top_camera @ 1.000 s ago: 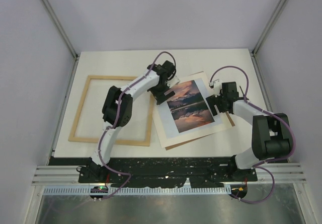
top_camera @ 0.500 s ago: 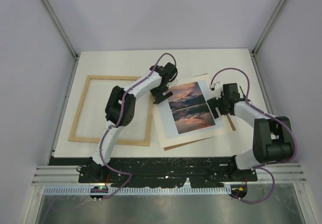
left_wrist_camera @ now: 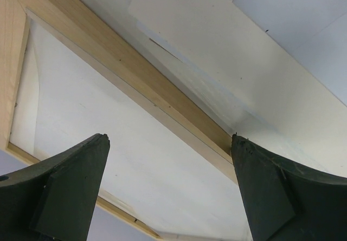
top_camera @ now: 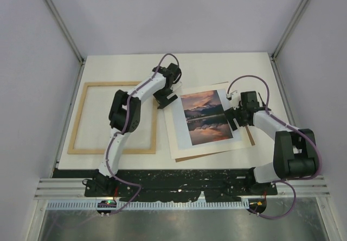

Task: Take the photo out of the frame
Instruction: Adjust the photo frame at the center of the board.

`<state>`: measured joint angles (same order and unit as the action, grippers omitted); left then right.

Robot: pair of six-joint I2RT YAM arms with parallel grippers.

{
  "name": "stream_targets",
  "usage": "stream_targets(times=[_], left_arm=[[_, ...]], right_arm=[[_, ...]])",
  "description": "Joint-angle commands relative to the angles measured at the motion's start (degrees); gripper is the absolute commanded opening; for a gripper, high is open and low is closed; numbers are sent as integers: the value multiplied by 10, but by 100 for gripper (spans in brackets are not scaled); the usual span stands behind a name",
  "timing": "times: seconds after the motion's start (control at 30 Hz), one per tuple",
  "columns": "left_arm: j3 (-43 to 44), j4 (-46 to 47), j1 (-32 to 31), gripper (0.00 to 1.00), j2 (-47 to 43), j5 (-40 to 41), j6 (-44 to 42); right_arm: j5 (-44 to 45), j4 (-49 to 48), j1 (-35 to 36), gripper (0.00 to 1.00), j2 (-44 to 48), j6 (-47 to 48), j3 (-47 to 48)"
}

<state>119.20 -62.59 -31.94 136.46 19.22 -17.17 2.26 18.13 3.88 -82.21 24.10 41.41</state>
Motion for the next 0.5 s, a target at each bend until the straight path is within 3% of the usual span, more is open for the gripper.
stream_targets(times=[0.0,0.07,0.23,0.47], left_arm=[[9,-15,-2,100,-29,-40,-7],[4,-15,-2,100,-48,-83,-5],[-20,-8,-11,99,-94,-123,-1],[-61,-24,-22,100,-111,-135,1]], right_arm=[[12,110,-5,91,-2,16,-12],[-15,138,-9,92,13,8,11],[-191,218,-68,96,43,-23,127],[-353,243,-168,96,-36,-27,217]])
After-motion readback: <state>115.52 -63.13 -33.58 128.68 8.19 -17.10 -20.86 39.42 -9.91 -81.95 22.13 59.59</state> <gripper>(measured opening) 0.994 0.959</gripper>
